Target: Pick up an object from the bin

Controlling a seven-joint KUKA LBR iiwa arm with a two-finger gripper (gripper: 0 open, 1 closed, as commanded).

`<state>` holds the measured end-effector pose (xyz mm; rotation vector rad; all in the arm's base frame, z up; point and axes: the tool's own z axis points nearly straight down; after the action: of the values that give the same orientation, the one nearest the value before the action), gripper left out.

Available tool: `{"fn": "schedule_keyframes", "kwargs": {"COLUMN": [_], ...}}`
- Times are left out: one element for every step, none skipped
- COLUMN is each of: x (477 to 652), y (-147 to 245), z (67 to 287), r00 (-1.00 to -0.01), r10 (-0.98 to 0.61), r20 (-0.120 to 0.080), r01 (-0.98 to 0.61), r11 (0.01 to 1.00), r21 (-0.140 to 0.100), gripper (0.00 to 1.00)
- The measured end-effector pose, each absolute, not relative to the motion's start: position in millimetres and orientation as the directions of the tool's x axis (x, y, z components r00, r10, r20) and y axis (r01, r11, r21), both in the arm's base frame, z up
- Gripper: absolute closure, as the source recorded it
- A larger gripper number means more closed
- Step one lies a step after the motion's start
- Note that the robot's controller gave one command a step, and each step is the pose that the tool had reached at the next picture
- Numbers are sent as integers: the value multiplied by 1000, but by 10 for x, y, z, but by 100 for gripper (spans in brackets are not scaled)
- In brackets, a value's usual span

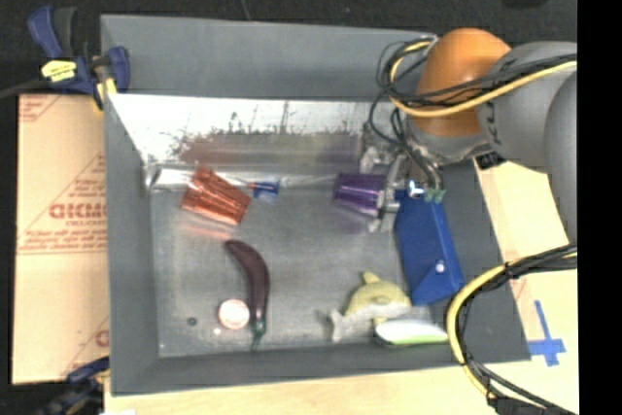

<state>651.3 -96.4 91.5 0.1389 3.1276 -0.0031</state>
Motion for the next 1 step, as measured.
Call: {"fn": "schedule_keyframes", "kwargs": {"x": [6132], "y": [-670], "z": [996], "r00": [-947], "r10": [320], "r20": [7], "r01": [320], "r11": [947], "r21": [-2], "gripper": [0]}}
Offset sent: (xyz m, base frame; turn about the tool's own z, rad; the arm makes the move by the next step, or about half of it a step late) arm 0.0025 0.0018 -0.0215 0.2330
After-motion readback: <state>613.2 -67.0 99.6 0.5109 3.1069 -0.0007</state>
